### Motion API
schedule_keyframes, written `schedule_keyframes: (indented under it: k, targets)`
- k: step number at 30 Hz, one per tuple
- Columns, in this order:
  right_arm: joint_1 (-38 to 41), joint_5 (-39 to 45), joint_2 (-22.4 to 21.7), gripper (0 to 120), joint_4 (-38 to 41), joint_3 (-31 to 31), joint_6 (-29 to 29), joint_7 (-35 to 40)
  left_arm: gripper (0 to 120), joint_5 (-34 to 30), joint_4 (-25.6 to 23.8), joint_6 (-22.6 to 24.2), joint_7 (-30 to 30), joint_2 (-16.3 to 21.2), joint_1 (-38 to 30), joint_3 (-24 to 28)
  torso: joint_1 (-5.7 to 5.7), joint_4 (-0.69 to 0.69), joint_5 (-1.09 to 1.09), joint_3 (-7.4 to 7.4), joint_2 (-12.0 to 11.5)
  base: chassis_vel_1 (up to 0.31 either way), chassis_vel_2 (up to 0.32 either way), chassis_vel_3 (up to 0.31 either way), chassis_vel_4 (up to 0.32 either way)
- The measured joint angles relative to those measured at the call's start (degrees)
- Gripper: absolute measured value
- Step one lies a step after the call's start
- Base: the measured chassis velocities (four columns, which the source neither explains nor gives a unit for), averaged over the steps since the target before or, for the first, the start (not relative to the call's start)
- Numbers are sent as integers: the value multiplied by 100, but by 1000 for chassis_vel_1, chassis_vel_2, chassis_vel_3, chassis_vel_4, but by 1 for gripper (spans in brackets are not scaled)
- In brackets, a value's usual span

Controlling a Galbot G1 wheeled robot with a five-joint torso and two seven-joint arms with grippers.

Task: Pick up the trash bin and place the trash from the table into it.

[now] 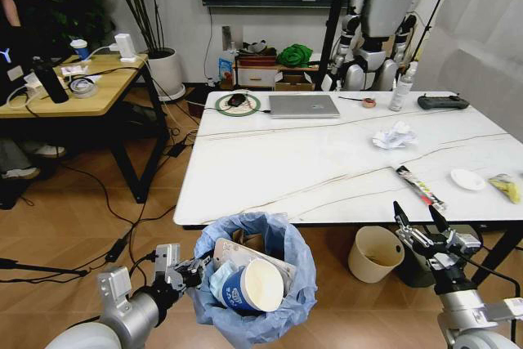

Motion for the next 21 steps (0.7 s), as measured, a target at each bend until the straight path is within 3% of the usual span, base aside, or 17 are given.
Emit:
schedule_keyframes:
  k: [21]
  targets:
    - [-76,22,44,100,64,58,47,-24,0,21,-36,11,11,9,2,27,0,2,0,0,0,-136,-136,139,143]
